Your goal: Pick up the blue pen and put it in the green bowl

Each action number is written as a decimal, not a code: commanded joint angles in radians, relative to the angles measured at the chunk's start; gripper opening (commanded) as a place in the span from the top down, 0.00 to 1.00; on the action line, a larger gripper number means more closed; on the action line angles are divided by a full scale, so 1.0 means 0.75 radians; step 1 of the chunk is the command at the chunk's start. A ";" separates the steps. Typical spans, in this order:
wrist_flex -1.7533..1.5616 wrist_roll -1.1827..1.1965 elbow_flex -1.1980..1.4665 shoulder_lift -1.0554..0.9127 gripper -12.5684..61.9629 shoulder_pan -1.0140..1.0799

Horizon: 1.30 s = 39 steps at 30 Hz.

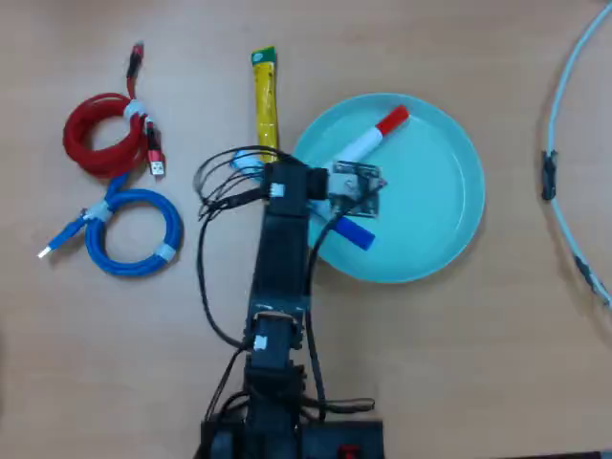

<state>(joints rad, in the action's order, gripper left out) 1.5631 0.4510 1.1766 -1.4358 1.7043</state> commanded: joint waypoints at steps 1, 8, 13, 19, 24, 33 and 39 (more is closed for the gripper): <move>-0.082 -0.078 -0.104 -0.076 0.93 0.059; -0.252 -0.250 -0.106 0.012 0.93 0.213; -0.290 -0.378 -0.108 0.178 0.93 0.342; -0.329 -0.387 -0.117 0.382 0.93 0.436; -0.352 -0.472 -0.115 0.438 0.93 0.468; -0.374 -0.618 -0.098 0.472 0.92 0.487; -0.362 -0.624 -0.094 0.470 0.79 0.487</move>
<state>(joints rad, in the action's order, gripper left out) 1.3023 0.0092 1.1766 -1.0692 2.0571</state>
